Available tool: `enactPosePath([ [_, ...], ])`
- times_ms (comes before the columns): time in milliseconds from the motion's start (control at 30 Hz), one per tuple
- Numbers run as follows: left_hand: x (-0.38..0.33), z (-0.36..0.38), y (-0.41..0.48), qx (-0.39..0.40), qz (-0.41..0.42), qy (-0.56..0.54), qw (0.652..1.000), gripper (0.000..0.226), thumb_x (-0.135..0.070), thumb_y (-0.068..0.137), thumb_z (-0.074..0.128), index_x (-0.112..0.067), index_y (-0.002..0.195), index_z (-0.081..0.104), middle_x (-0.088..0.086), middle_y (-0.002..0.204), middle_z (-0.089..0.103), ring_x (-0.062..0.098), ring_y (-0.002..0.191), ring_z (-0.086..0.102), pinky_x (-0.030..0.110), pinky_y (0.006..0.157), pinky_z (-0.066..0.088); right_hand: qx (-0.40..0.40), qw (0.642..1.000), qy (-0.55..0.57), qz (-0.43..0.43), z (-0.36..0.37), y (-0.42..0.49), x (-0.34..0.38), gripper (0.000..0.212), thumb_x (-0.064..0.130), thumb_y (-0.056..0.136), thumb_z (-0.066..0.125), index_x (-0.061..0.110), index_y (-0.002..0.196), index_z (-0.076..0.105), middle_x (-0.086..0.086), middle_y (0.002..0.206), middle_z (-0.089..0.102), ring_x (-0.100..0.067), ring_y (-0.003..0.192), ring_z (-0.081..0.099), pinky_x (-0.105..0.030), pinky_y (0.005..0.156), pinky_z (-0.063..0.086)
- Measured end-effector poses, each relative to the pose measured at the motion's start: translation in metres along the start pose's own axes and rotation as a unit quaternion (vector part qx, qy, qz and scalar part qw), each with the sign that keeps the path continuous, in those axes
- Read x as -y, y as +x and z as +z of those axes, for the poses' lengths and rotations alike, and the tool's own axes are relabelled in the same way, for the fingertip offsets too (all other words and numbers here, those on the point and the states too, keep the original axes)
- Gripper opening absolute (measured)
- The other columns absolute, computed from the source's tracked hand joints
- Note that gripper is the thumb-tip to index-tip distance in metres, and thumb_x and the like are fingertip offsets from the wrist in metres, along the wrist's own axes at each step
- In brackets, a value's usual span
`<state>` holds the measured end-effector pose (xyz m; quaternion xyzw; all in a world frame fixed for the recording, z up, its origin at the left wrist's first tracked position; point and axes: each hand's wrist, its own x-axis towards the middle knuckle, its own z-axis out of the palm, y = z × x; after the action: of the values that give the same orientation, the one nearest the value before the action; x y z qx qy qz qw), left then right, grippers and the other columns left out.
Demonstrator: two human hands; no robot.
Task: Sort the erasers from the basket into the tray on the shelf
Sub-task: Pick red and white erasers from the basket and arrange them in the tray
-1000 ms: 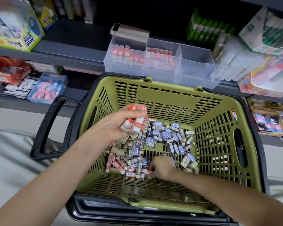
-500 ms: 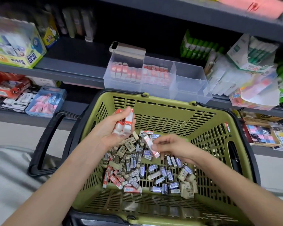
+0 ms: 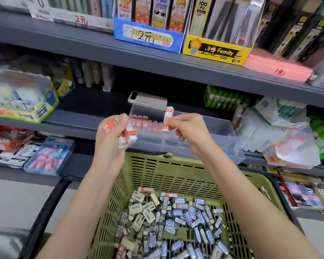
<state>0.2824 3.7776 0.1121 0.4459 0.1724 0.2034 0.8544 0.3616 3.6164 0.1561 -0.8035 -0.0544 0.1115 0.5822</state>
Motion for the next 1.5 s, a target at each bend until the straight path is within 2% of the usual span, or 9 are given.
enactPosePath([
  [100,-0.003,0.003,0.011,0.008,0.034,0.007,0.999,0.012,-0.027,0.082,0.067,-0.029,0.07,0.067,-0.008,0.061,0.062,0.006,0.055,0.059,0.019,0.056,0.049,-0.037,0.998,-0.042,0.012,0.008,0.036,0.006,0.027,0.014,0.076,0.07,0.01,0.051,0.06,-0.007,0.05,0.053,-0.013,0.041,0.034,-0.018,0.036,0.023],
  [267,0.006,0.011,0.022,0.059,0.032,0.014,0.998,0.017,-0.032,0.072,0.071,-0.023,0.085,0.065,-0.006,0.07,0.066,0.007,0.065,0.065,0.019,0.054,0.051,-0.094,0.982,-0.145,0.077,-0.03,0.07,-0.004,0.022,0.015,0.062,0.078,0.011,0.056,0.057,-0.007,0.047,0.048,-0.014,0.034,0.033,-0.02,0.037,0.023],
  [533,0.014,0.036,0.032,0.063,-0.006,0.014,0.998,0.05,-0.035,0.066,0.072,-0.013,0.109,0.057,0.007,0.093,0.063,0.017,0.085,0.064,0.033,0.072,0.053,-0.05,0.957,-0.263,0.11,-0.052,0.093,-0.006,0.04,0.015,0.061,0.081,0.02,0.045,0.045,-0.004,0.053,0.049,-0.016,0.043,0.029,-0.025,0.046,0.025],
  [633,0.018,0.039,0.033,0.059,-0.018,0.019,0.998,0.051,-0.037,0.064,0.073,-0.015,0.108,0.058,0.005,0.093,0.064,0.017,0.084,0.063,0.035,0.076,0.055,-0.019,0.956,-0.269,0.115,-0.053,0.096,-0.005,0.026,0.016,0.064,0.082,0.015,0.056,0.058,-0.004,0.057,0.056,-0.018,0.05,0.04,-0.025,0.048,0.031],
  [800,0.023,0.034,0.033,0.068,-0.03,0.026,0.997,0.051,-0.04,0.062,0.075,-0.02,0.106,0.06,0.002,0.096,0.065,0.012,0.083,0.066,0.028,0.069,0.055,-0.04,0.896,-0.423,0.133,-0.068,0.097,-0.002,0.026,0.031,0.063,0.081,0.012,0.062,0.063,0.001,0.067,0.065,-0.013,0.06,0.059,-0.021,0.053,0.043],
  [1000,0.025,0.031,0.034,0.061,-0.039,0.015,0.997,0.05,-0.035,0.061,0.077,-0.022,0.106,0.06,0.009,0.107,0.065,0.021,0.092,0.066,0.027,0.065,0.057,-0.063,0.851,-0.508,0.116,-0.064,0.09,-0.015,0.03,0.038,0.069,0.071,0.016,0.06,0.052,0.003,0.062,0.054,-0.014,0.057,0.053,-0.02,0.046,0.034],
  [1167,0.024,0.032,0.033,0.065,-0.037,0.002,0.997,0.046,-0.035,0.06,0.077,-0.025,0.102,0.062,0.006,0.103,0.066,0.015,0.088,0.068,0.026,0.062,0.056,-0.077,0.827,-0.548,0.101,-0.058,0.09,-0.012,0.029,0.035,0.071,0.071,0.016,0.065,0.05,0.003,0.065,0.053,-0.018,0.067,0.057,-0.019,0.048,0.035],
  [1367,0.024,0.031,0.033,0.063,-0.032,-0.002,0.997,0.043,-0.033,0.063,0.076,-0.023,0.103,0.061,0.002,0.098,0.066,0.014,0.085,0.067,0.025,0.061,0.056,-0.033,0.847,-0.516,0.124,-0.061,0.091,-0.022,0.035,0.049,0.072,0.073,0.017,0.072,0.059,0.002,0.08,0.062,-0.018,0.077,0.06,-0.023,0.06,0.041],
  [1500,0.024,0.032,0.033,0.066,-0.029,0.001,0.997,0.042,-0.033,0.061,0.076,-0.026,0.1,0.062,-0.004,0.092,0.067,0.011,0.085,0.068,0.026,0.064,0.057,-0.078,0.87,-0.487,0.023,-0.067,0.083,-0.035,0.026,0.05,0.077,0.068,0.03,0.093,0.071,0.003,0.107,0.064,-0.021,0.103,0.058,-0.026,0.078,0.045],
])
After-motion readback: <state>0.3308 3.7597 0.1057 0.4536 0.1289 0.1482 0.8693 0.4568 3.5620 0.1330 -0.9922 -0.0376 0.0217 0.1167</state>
